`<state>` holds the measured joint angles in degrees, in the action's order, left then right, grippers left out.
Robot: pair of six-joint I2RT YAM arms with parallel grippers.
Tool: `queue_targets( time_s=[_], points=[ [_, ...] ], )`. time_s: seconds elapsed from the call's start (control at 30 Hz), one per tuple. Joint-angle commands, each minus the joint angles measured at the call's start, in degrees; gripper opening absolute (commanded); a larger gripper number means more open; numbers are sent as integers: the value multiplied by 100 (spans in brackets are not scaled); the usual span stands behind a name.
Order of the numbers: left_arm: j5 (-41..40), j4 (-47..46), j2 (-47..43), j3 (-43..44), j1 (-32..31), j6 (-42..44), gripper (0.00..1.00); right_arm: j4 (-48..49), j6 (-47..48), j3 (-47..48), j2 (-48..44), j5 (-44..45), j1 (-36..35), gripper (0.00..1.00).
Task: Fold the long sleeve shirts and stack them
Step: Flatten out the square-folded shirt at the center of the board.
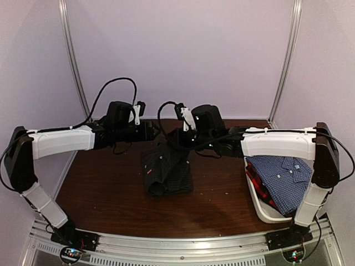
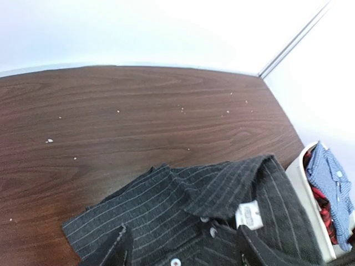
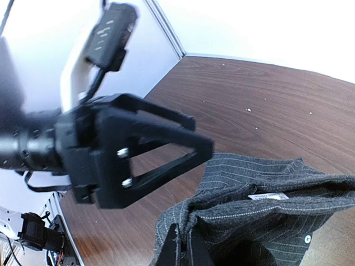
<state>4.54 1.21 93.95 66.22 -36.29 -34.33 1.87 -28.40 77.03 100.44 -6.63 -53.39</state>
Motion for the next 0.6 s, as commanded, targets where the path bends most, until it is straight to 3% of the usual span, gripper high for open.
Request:
queue_targets(
  time_s=[0.0,0.1,0.23,0.57],
  points=[
    [-239,-360,-1067,-1234,20,-399,66,-96,189,601,362,-227,69,0],
    [-251,-726,-1869,-2075,-220,-606,73,-115,204,950,645,-396,83,0],
    [-821,-780,-2215,-2453,-880,-505,84,-149,174,1395,947,-632,83,0],
    [-1256,-693,-1300,-1896,-1282,-607,87,-140,-5,1785,1251,-953,83,0]
  ],
)
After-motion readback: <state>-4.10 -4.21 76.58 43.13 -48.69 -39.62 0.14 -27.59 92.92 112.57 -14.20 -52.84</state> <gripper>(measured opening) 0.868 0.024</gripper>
